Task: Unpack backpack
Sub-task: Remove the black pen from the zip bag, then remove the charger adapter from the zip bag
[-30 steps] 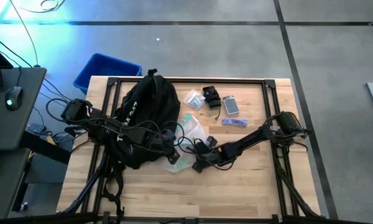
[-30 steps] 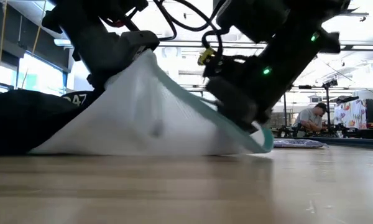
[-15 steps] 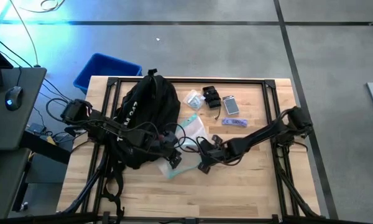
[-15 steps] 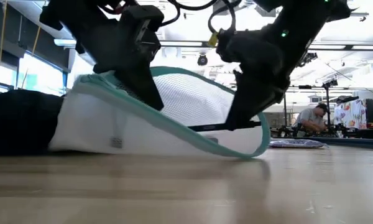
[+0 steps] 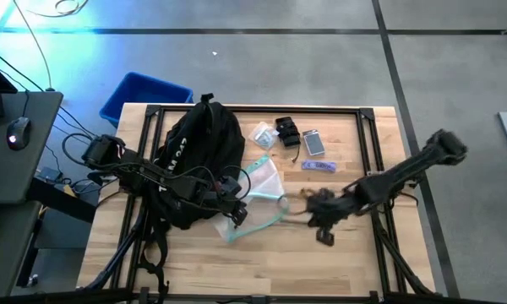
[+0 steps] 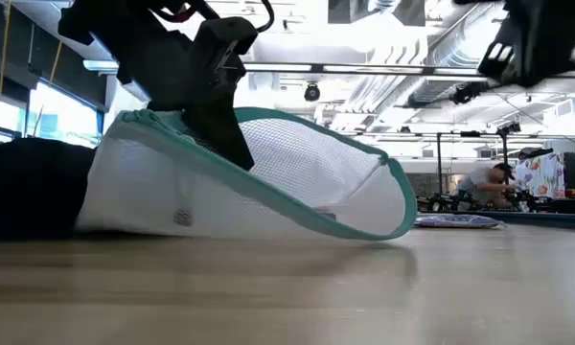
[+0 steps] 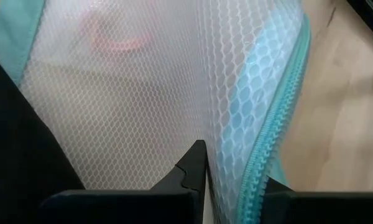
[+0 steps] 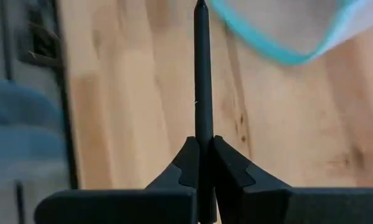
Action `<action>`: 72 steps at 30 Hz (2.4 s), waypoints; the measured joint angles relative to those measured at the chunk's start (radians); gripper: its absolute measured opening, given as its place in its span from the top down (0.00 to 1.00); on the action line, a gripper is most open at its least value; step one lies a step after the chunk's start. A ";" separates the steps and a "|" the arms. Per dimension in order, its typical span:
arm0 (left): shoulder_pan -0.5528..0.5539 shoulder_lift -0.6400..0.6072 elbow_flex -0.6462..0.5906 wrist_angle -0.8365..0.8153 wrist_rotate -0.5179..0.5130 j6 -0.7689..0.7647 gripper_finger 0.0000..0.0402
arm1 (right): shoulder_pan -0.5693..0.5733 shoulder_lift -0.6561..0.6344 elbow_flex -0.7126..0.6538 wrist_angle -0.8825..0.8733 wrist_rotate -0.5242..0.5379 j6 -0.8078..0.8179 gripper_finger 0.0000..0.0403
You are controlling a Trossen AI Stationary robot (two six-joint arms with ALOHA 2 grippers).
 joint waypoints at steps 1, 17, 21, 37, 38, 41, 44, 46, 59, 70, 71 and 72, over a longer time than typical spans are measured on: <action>0.000 0.000 0.000 0.000 0.000 0.000 1.00 | -0.015 -0.045 -0.026 0.000 0.048 0.018 1.00; -0.063 -0.003 0.000 -0.013 -0.079 -0.373 1.00 | -0.676 0.015 -0.345 0.513 0.024 -0.253 0.99; -0.060 -0.003 0.000 -0.009 -0.159 -0.457 1.00 | -0.778 0.156 -0.303 0.658 -0.014 -0.335 0.95; -0.018 -0.003 0.019 -0.030 -0.319 -0.626 1.00 | -0.937 0.414 0.136 0.495 -0.155 -0.739 0.59; -0.018 -0.003 0.021 -0.033 -0.322 -0.627 1.00 | -0.942 0.414 0.167 0.458 -0.170 -0.769 0.55; -0.017 -0.003 0.022 -0.032 -0.332 -0.628 1.00 | -0.939 0.410 0.233 0.358 -0.321 -0.856 0.47; -0.009 -0.003 0.022 -0.040 -0.333 -0.628 1.00 | -0.904 0.383 0.238 0.292 -0.505 -0.881 0.43; -0.002 -0.003 0.022 -0.049 -0.328 -0.628 1.00 | -0.855 0.351 0.238 0.231 -0.562 -0.909 0.43; 0.041 -0.002 0.023 -0.002 -0.146 -0.340 1.00 | -0.296 0.245 0.238 0.187 -0.239 -0.703 0.49; 0.041 -0.019 0.180 -0.006 0.099 0.090 1.00 | -0.098 0.378 0.237 0.213 0.295 -0.158 0.54; 0.041 -0.019 0.196 -0.014 0.105 0.119 1.00 | -0.079 0.391 0.237 0.214 0.341 -0.112 0.54; 0.043 -0.019 0.210 -0.025 0.107 0.143 1.00 | -0.061 0.404 0.237 0.212 0.382 -0.066 0.54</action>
